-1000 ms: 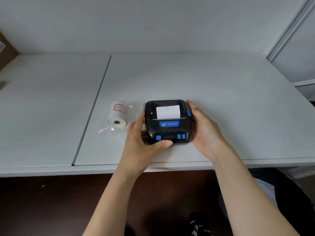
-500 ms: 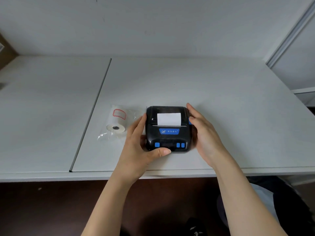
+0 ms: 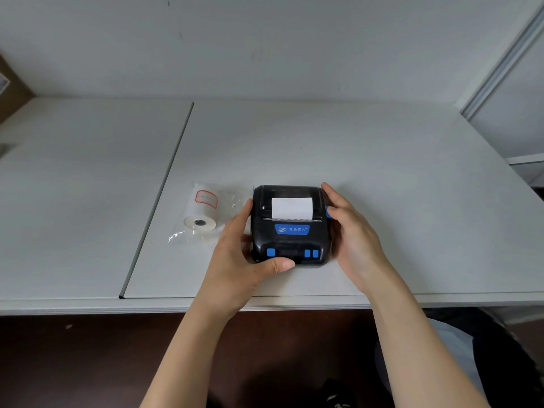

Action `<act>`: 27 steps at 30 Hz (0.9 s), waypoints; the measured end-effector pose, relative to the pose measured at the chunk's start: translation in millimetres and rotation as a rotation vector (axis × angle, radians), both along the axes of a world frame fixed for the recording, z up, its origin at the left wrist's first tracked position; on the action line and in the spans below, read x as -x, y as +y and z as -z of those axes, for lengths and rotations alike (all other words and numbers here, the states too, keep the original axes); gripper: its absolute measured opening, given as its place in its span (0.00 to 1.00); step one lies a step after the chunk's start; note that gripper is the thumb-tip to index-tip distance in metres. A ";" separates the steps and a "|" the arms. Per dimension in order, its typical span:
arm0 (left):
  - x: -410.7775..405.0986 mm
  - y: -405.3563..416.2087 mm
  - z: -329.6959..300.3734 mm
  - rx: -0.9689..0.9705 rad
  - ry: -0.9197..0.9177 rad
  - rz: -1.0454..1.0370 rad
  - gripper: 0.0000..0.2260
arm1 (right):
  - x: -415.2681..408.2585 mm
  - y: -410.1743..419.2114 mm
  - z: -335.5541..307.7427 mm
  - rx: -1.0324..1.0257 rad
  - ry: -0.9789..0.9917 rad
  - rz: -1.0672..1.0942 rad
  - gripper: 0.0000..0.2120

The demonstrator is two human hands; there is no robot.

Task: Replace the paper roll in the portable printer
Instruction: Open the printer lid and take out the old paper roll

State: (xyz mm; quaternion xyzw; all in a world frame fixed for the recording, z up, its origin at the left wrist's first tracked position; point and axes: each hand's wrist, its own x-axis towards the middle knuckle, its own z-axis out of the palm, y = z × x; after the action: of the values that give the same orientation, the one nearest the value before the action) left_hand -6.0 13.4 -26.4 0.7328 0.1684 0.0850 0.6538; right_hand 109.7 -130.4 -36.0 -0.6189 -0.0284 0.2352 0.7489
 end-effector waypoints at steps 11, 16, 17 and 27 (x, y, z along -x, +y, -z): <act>0.1 -1.1 1.1 -0.010 0.010 -0.017 0.46 | 0.7 -0.3 -2.1 -0.062 0.032 0.025 0.20; -0.1 -1.2 2.2 -0.034 0.003 -0.021 0.46 | 0.7 -0.3 -3.3 -0.091 0.054 0.027 0.21; 0.1 -1.3 2.3 -0.036 0.003 -0.021 0.47 | 0.7 0.1 -3.2 -0.083 0.052 0.025 0.21; 0.7 -1.5 4.5 -0.027 -0.011 -0.023 0.48 | 2.5 3.1 -4.0 -0.064 0.046 0.074 0.21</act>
State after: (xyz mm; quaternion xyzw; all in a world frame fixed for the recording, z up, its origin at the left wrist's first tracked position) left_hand -6.7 12.0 -30.9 0.7390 0.1721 0.0988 0.6438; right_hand 107.2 -127.3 -32.0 -0.5898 0.0043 0.2204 0.7769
